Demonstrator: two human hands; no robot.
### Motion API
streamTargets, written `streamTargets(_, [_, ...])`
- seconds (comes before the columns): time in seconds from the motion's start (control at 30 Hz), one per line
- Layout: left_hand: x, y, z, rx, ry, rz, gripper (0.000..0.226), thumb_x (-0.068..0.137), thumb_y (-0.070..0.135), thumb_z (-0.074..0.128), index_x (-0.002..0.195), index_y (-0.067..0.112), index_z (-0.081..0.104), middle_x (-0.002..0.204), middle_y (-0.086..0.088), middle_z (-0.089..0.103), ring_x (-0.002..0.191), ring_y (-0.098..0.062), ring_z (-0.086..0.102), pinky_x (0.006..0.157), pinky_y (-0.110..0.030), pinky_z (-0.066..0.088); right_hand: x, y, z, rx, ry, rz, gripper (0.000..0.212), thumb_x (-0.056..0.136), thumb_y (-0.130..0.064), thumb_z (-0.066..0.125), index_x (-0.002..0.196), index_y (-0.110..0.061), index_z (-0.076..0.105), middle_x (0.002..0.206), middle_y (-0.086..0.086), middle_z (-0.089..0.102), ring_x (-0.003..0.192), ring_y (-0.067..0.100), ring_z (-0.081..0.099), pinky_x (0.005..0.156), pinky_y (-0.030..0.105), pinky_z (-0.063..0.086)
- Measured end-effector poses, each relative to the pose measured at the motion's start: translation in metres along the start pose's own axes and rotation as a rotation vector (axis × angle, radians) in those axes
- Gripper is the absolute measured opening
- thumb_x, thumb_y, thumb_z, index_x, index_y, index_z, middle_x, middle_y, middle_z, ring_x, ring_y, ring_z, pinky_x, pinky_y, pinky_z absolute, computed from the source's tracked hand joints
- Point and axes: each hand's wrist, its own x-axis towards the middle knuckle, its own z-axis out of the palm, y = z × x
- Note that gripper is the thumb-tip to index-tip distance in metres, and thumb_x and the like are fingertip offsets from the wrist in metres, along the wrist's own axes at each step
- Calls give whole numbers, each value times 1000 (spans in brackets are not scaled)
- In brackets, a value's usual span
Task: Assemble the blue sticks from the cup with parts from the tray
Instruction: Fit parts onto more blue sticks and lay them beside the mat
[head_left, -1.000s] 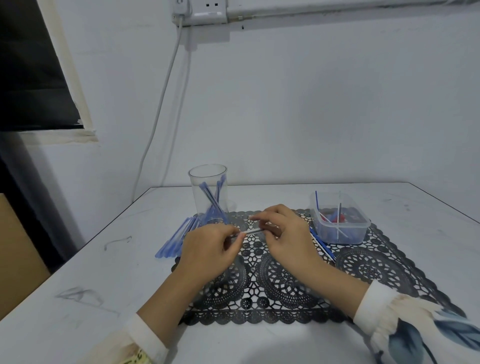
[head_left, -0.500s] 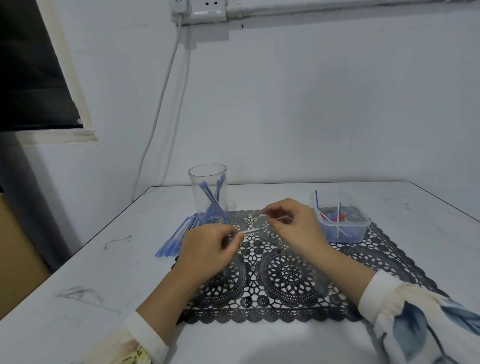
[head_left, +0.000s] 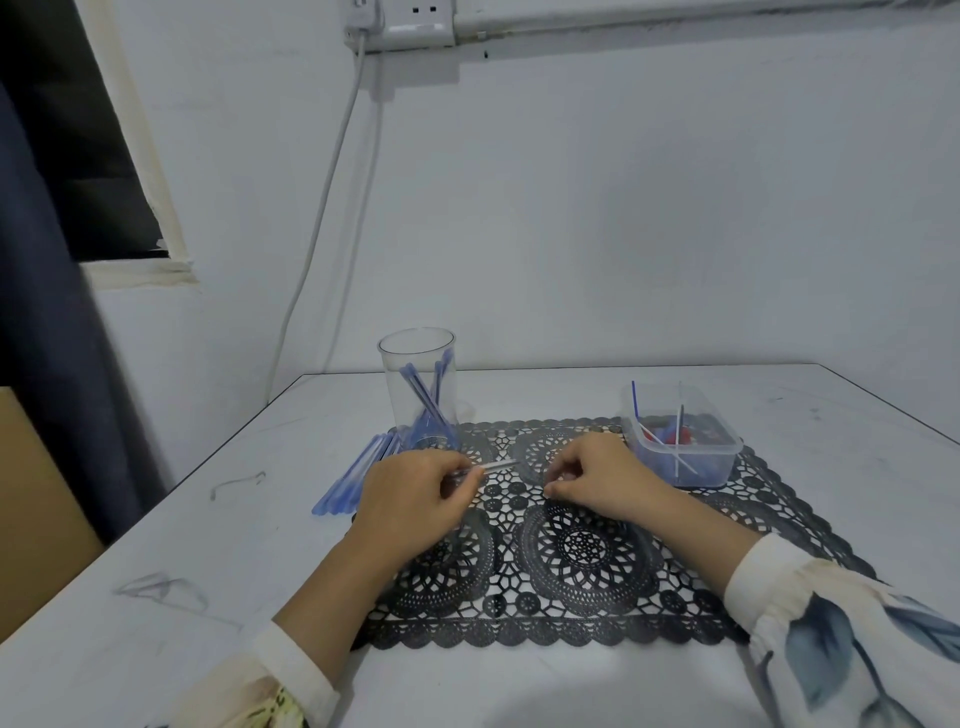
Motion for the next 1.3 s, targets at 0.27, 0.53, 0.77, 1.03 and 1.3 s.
streamTargets(0.27, [0,1,0,-8,-4,0,24,88,44,54,90,28,72,62,18,56,55,4,46,54,-7,27,1,-2,1,-13,5,14,15,82,-12,67,92,-19,76,93,-2,72,76,4,58,69,12,39])
streamTargets(0.53, [0,0,1,-4,-5,4,25,88,45,53,91,28,72,62,17,57,55,5,45,54,-7,28,2,-3,3,226,142,4,17,80,-7,68,91,-18,76,88,-4,71,72,-3,58,63,4,40])
streamTargets(0.77, [1,-2,2,12,-1,6,26,88,46,52,91,29,72,65,13,64,59,0,52,53,-9,30,-5,-13,4,561,167,49,16,79,-2,70,89,-13,75,76,-5,69,65,-3,63,57,4,43])
streamTargets(1.03, [1,-3,5,12,5,13,38,85,53,42,92,30,72,66,14,64,59,0,51,53,-9,29,-8,-17,7,692,136,55,19,80,-1,68,81,-19,73,71,1,72,67,9,68,63,15,51])
streamTargets(1.3, [1,-3,6,15,-7,8,41,83,54,39,93,31,71,70,12,67,64,-1,57,60,-17,44,-8,-18,12,766,98,44,17,84,1,63,92,-11,72,78,9,72,68,12,67,77,23,56])
